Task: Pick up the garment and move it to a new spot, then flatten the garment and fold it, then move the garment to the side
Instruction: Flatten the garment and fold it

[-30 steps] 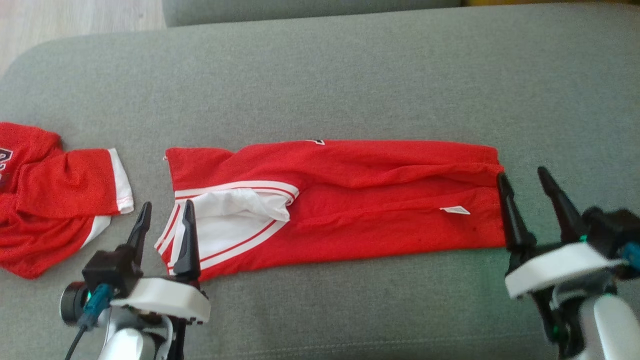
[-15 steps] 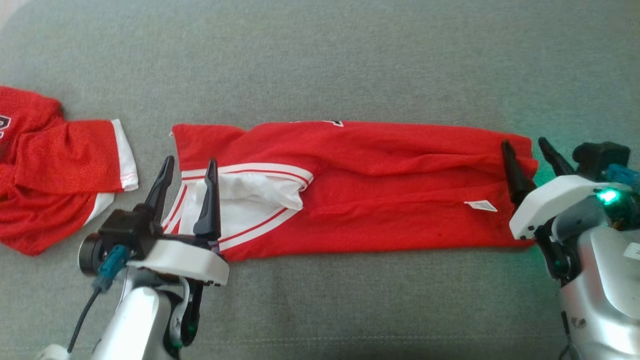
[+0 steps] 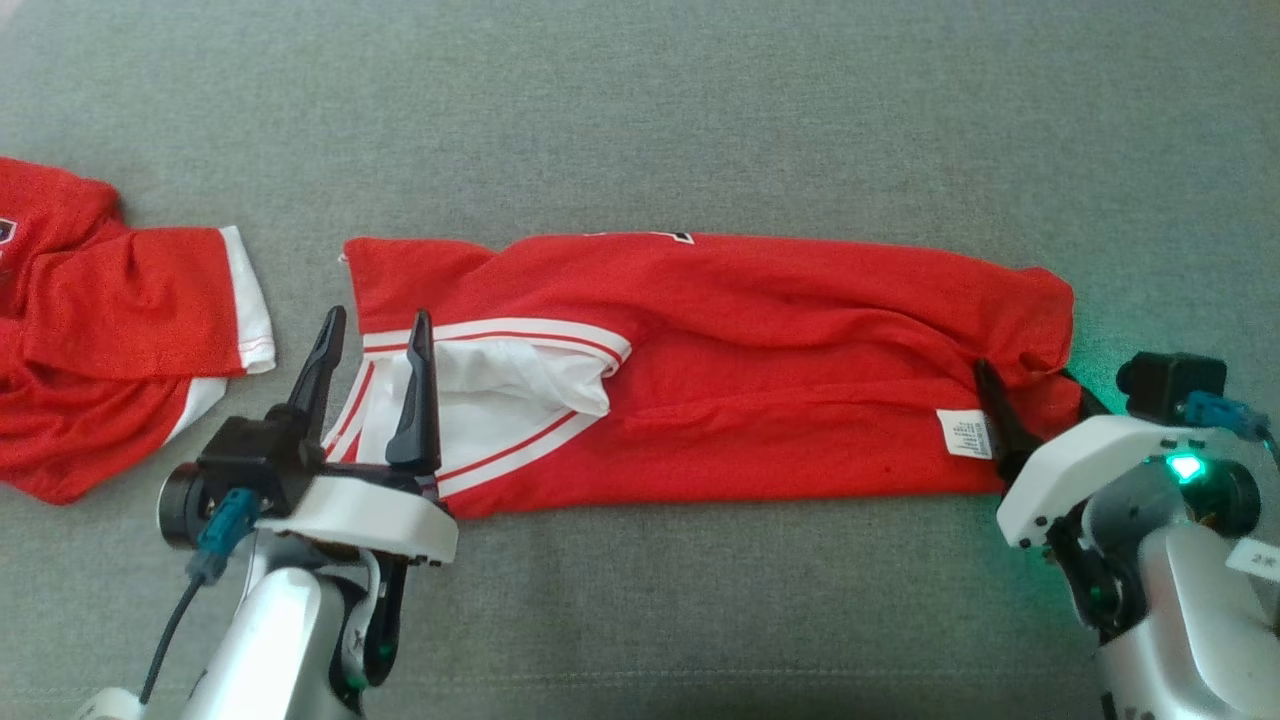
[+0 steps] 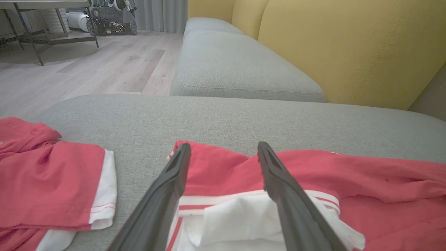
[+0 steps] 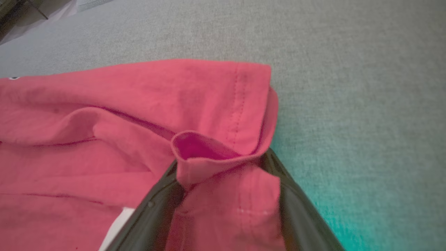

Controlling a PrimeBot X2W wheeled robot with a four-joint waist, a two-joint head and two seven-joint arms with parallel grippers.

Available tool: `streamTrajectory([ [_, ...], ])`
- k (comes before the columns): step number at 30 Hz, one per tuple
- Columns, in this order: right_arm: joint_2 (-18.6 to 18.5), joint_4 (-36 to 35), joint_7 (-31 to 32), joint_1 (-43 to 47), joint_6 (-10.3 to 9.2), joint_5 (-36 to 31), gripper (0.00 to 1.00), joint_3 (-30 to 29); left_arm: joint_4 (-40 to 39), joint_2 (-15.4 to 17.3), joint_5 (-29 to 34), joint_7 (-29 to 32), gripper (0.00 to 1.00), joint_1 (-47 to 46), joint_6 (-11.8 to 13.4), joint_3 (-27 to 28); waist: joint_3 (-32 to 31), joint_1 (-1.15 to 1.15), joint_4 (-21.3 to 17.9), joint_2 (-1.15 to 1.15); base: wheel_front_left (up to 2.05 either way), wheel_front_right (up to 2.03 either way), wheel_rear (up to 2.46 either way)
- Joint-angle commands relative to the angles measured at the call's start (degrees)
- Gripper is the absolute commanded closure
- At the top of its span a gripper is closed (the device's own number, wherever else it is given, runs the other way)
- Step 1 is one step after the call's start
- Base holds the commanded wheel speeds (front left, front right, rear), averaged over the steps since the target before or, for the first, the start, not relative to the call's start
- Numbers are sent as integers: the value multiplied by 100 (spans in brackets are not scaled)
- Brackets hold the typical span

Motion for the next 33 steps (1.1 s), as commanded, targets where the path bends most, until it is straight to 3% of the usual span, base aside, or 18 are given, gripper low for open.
streamTrajectory([
  [1, 108, -185, 160, 224, -4, 14, 0, 125, -144, 74, 14, -46, 0, -223, -4, 195, 36, 0, -31, 0, 0, 0, 0],
  [2, 132, -256, 182, 257, -4, -4, 0, 86, -138, 75, 15, -49, 0, -231, -3, 193, 47, 0, -38, 0, 0, 0, 0],
  [5, 196, -416, 217, 299, -4, -2, 98, 10, -118, 78, 17, -57, 0, -258, -3, 184, 68, 0, -52, 0, 0, 0, 0],
  [18, 93, -785, -46, 205, -4, 102, 100, -301, -38, 97, -27, -87, 0, -271, 20, 221, 1, 0, -71, 0, 0, 0, 0],
  [33, -836, -941, -146, 422, -4, 463, 100, -1419, -96, 146, -96, -104, 0, -19, 134, 312, -353, 0, -75, 0, 0, 0, 0],
])
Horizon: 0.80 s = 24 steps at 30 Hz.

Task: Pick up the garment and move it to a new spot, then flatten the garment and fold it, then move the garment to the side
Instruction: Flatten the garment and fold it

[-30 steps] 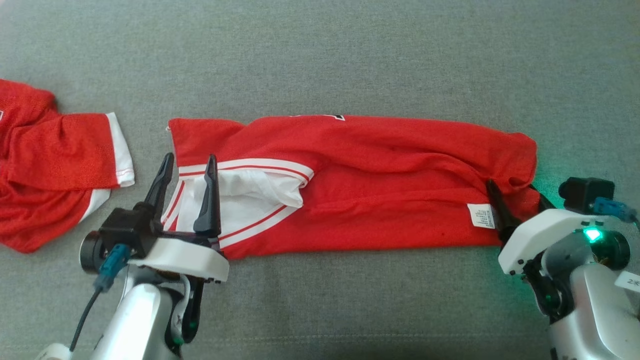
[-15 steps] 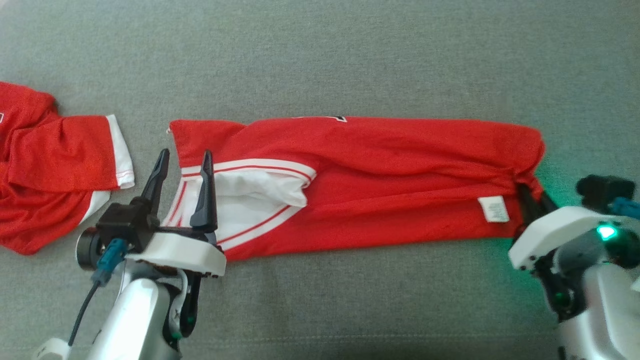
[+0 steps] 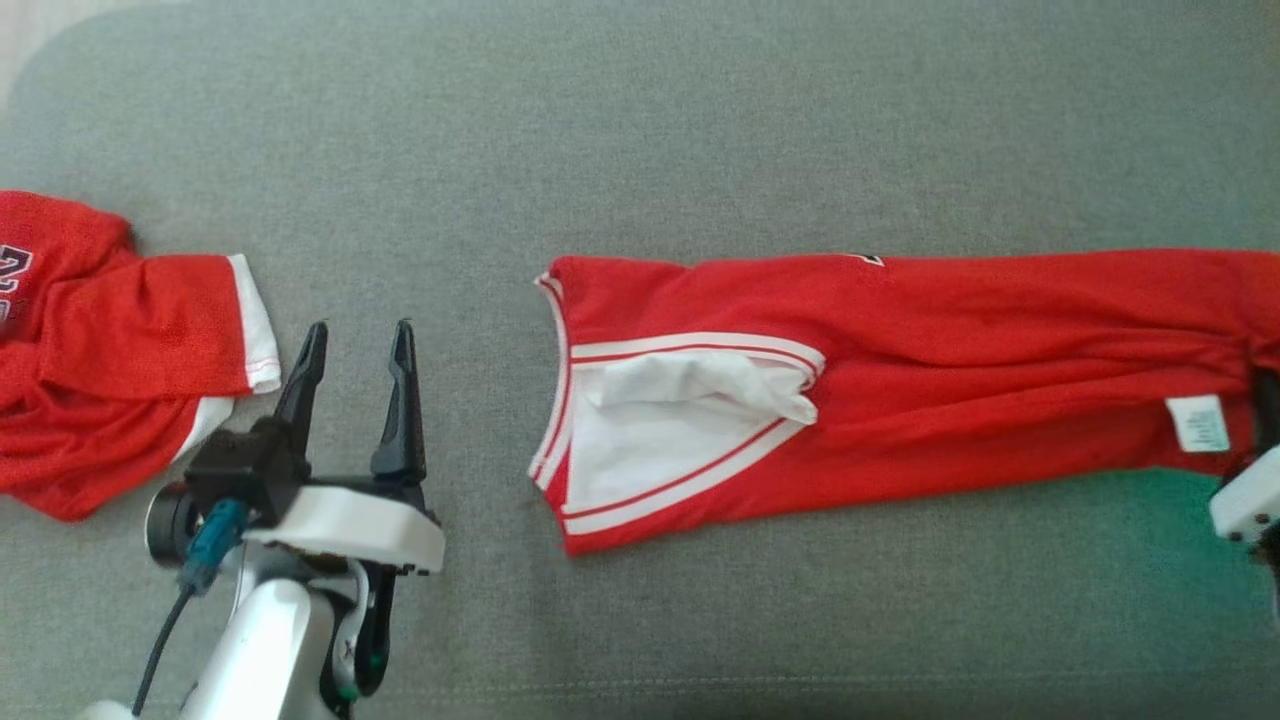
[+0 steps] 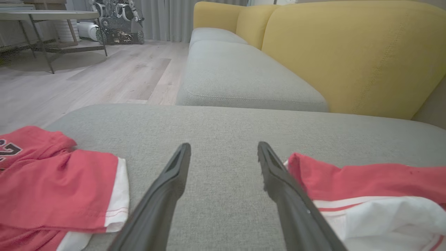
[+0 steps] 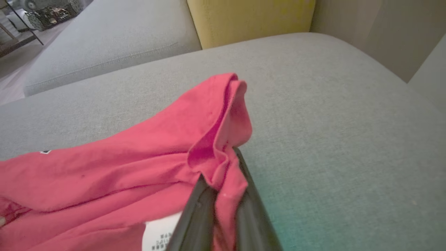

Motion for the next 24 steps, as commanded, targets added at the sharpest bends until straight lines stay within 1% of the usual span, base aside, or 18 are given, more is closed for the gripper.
streamTrajectory([
  [1, -181, -224, -80, -59, -4, 46, 100, 76, -203, 123, -31, -48, 0, -85, 34, 225, -42, 0, 13, 0, 0, 0, 0],
  [4, -190, -523, -14, -123, -4, 60, 100, 255, -210, 143, -39, -39, 0, -32, 56, 224, -130, 0, 4, 0, 0, 0, 0],
  [8, -46, -1273, 281, -325, -4, 0, 100, 844, -233, 174, -40, -4, 0, 31, 85, 210, -256, 0, -16, 0, 0, 0, 0],
  [11, 213, -1785, 507, -539, -4, -44, 100, 1406, -259, 187, -36, 38, 0, 72, 97, 176, -355, 0, 0, 0, 0, 0, 0],
  [14, 617, -1990, 575, -734, -4, -47, 100, 2029, -276, 190, -40, 66, 0, 97, 90, 132, -437, 0, 54, 0, 0, 0, 0],
  [16, 828, -1875, 598, -798, -4, 50, 100, 2499, -275, 183, -51, 67, 0, 111, 83, 108, -478, 0, 115, 0, 0, 0, 0],
  [18, 961, -1649, 507, -850, -4, 157, 100, 2898, -275, 167, -54, 70, 0, 108, 71, 68, -488, 0, 210, 0, 0, 0, 0],
  [21, 1033, -1149, 295, -941, -4, 465, 100, 3491, -269, 140, -62, 68, 0, 82, 52, 20, -440, 0, 361, 0, 0, 0, 0],
  [24, 1039, -547, -63, -1077, -4, 895, 100, 3995, -234, 93, -64, 61, 0, 21, 14, -54, -357, 0, 558, 0, 0, 0, 0],
])
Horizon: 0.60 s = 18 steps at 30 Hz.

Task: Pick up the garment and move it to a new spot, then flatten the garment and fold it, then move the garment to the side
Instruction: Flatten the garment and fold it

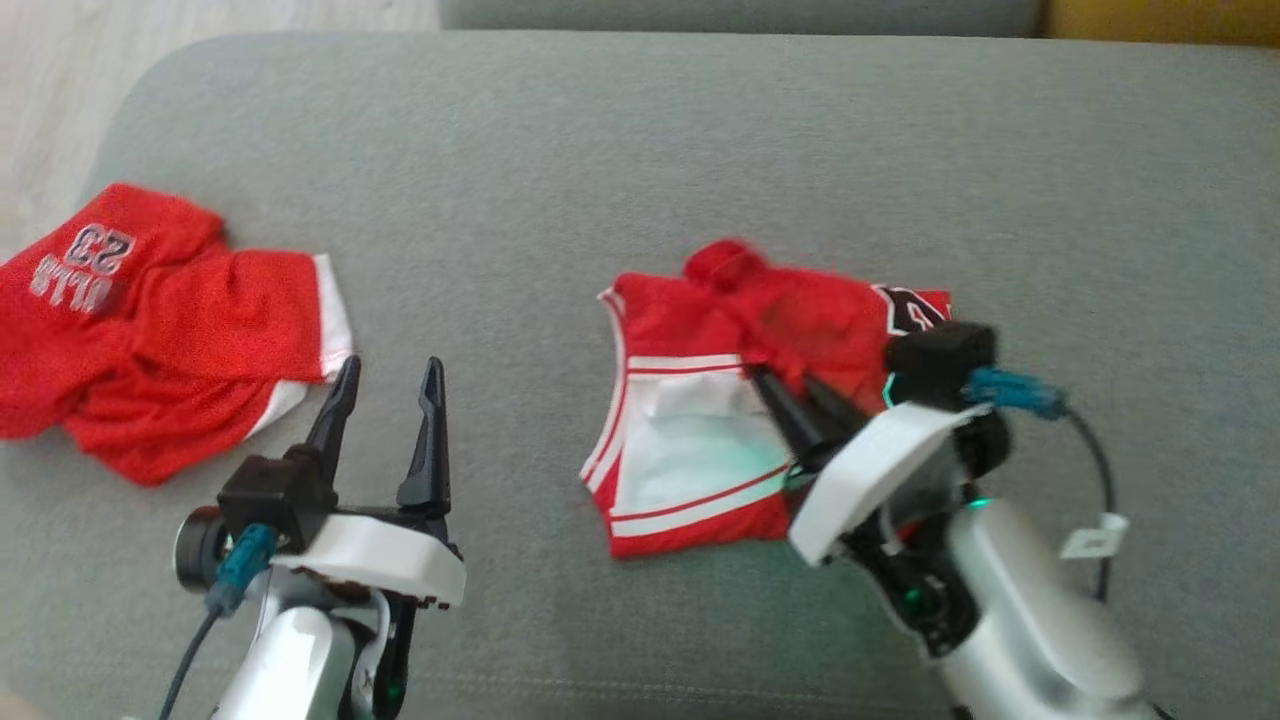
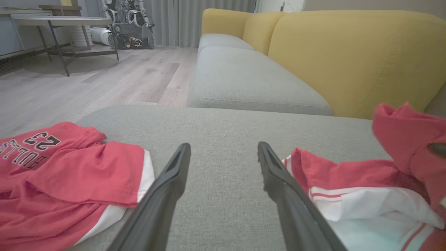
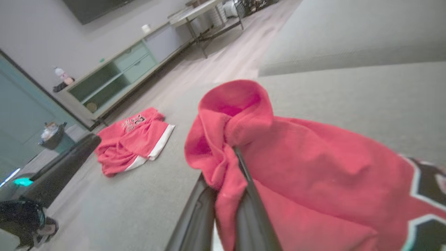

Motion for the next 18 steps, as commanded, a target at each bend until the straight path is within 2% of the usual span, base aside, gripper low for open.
streamTrajectory([
  [1, 77, 184, -263, -421, -4, 234, 100, 380, -128, 28, -20, -19, 0, -261, -38, 146, 109, 0, 217, 0, 0, 0, 0],
  [5, 78, 933, -674, -688, -4, 557, 100, 809, -57, -17, -31, -43, 0, -327, -58, 114, 215, 0, 380, 0, 0, 0, 0],
  [11, 79, 1684, -1062, -1009, -4, 839, 100, 1065, -1, -55, -36, -77, 0, -381, -50, 119, 308, 0, 441, 0, 0, 0, 0],
  [12, 79, 1774, -1147, -1069, -4, 880, 70, 1119, 7, -59, -35, -83, 0, -388, -46, 125, 320, 0, 440, 0, 0, 0, 0],
  [13, 79, 1848, -1227, -1123, -4, 923, 7, 1180, 13, -59, -37, -89, 0, -393, -40, 137, 330, 0, 423, 0, 0, 0, 0],
  [14, 79, 1884, -1330, -1180, -4, 955, 0, 1240, 15, -55, -39, -94, 0, -396, -34, 152, 338, 0, 401, 0, 0, 0, 0],
  [18, 79, 1751, -1730, -1348, -4, 1119, 0, 1380, 39, -26, -42, -111, 0, -397, -27, 196, 319, 0, 294, 0, 0, 0, 0],
])
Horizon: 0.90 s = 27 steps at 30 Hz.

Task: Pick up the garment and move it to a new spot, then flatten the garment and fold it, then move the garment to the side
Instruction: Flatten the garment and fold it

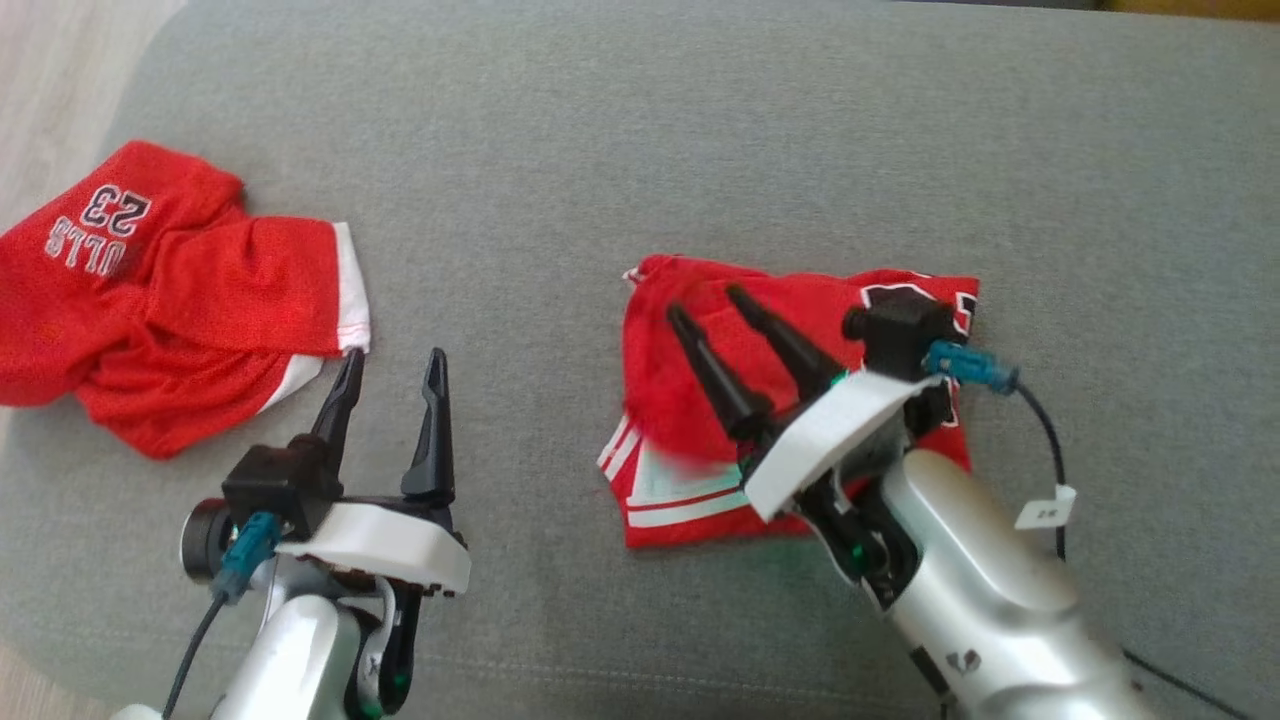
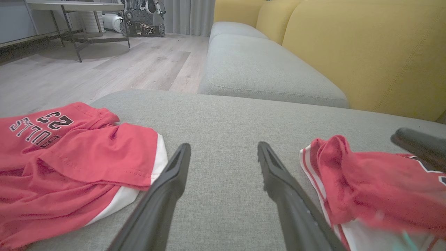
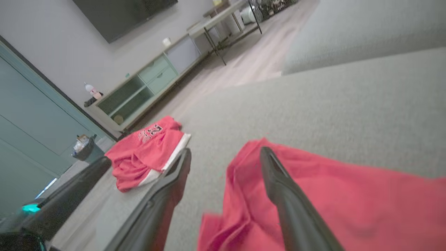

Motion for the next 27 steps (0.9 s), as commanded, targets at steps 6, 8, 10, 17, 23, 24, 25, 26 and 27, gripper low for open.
streamTrajectory([
  [6, 82, -680, -391, -198, -4, -681, 0, -744, -173, 144, -29, -93, 0, -199, 64, 273, -115, 0, -265, 0, 0, 0, 0],
  [8, 23, -911, -360, -54, -4, -1003, 0, -1199, -190, 165, -32, -95, 0, -167, 84, 292, -150, 0, -332, 0, 0, 0, 0],
  [10, -95, -1185, -265, 156, -4, -1323, 0, -1655, -212, 190, -36, -96, 0, -130, 105, 311, -182, 0, -393, 0, 0, 0, 0],
  [17, -421, -2193, 214, 1203, -4, -2189, 0, -3030, -302, 317, -42, -65, 0, -26, 177, 381, -314, 0, -535, 0, 0, 0, 0],
  [23, -333, -2840, 512, 1934, -4, -2494, 0, -3416, -436, 433, -63, -2, 0, 184, 273, 451, -570, 0, -649, 0, 0, 0, 0],
  [24, -329, -2909, 536, 2014, -4, -2540, 0, -3421, -468, 453, -62, 15, 0, 229, 286, 453, -615, 0, -666, 0, 0, 0, 0],
  [25, -316, -2963, 559, 2090, -4, -2559, 0, -3412, -497, 473, -63, 34, 0, 277, 298, 455, -664, 0, -684, 0, 0, 0, 0],
  [26, -302, -3003, 581, 2166, -4, -2569, 0, -3397, -521, 493, -64, 53, 0, 331, 308, 455, -725, 0, -702, 0, 0, 0, 0],
  [27, -292, -3040, 602, 2240, -4, -2579, 0, -3375, -547, 515, -67, 73, 0, 390, 320, 456, -781, 0, -722, 0, 0, 0, 0],
])
